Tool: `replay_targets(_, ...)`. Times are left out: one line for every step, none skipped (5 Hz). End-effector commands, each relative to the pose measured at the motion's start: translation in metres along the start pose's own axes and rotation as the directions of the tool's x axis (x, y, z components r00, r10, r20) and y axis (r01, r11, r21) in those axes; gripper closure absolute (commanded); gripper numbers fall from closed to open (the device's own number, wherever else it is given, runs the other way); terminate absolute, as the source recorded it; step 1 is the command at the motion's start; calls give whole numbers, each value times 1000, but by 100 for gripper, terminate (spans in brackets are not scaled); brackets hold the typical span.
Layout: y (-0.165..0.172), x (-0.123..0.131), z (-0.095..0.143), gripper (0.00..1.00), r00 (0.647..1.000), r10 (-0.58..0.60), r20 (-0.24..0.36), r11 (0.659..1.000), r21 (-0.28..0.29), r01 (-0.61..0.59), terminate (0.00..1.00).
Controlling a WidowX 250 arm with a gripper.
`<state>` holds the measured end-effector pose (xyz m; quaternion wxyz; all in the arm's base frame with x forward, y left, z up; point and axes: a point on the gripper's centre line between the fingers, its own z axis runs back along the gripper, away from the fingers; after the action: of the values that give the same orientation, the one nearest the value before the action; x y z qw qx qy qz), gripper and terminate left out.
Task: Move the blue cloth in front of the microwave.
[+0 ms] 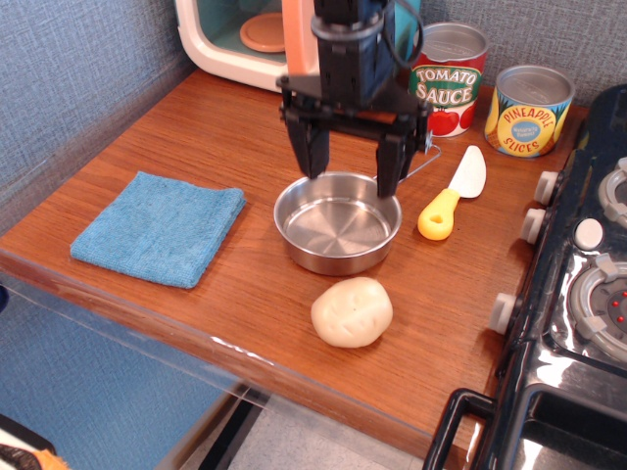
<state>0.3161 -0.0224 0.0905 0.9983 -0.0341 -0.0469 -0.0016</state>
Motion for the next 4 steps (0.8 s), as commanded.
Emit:
replay_targets(34,-10,13,0,991,81,103,996,-46,-76,0)
replay_targets(60,-27,18,0,985,74,157,997,-9,-74,0)
replay_targets(87,-40,10,0,979,51,198,996,64,-65,0)
replay_targets(115,-47,-4,0,968,68,243,993,74,-88,0)
